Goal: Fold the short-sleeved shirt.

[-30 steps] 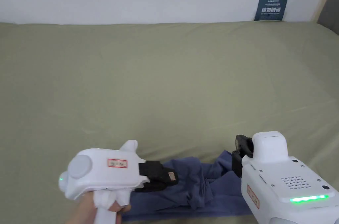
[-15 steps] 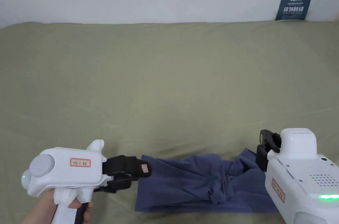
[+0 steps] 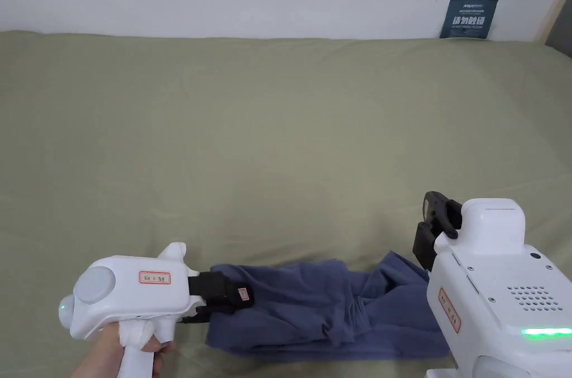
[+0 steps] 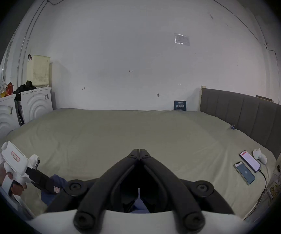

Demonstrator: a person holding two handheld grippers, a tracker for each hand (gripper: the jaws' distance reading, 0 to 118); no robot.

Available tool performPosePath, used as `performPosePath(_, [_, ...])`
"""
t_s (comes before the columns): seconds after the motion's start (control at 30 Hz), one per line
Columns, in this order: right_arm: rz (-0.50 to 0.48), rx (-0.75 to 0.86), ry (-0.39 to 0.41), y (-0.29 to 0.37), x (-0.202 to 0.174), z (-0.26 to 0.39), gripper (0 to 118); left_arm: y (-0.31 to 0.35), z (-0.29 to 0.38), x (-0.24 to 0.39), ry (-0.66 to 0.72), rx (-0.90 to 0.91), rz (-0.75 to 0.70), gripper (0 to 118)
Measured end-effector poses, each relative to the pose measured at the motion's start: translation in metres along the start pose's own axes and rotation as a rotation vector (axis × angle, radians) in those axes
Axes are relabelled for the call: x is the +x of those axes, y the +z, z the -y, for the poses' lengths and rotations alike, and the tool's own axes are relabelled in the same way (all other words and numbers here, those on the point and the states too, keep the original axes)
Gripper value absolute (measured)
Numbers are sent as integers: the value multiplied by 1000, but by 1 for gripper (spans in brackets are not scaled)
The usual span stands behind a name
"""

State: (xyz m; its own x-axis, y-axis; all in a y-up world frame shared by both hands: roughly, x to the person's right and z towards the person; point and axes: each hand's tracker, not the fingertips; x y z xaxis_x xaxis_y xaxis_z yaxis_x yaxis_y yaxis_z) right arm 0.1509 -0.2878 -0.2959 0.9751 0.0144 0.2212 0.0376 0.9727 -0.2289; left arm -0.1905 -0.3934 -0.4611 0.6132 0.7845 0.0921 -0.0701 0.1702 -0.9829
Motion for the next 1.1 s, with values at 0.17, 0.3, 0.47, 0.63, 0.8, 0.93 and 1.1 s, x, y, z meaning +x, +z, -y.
performPosePath(0.17, [-1,27,-1,6,2,-9,0,61,-6,0,-13,125,-83,13])
performPosePath(0.3, [3,59,-11,8,1,-18,0,136,13,22,-13,220,-271,13])
performPosePath(0.47, [-6,59,4,7,-7,-19,0,184,26,50,-113,264,-465,13])
performPosePath(0.63, [-6,31,3,10,-11,-12,0,158,29,92,-146,203,-441,13])
performPosePath(0.8, [-1,16,6,13,-7,-8,0,100,27,135,-228,142,-433,13])
performPosePath(0.93, [3,8,4,16,0,-7,0,43,29,159,-319,70,-464,13])
performPosePath(1.1, [12,-13,-1,17,8,-2,0,-40,36,178,-397,-4,-536,13])
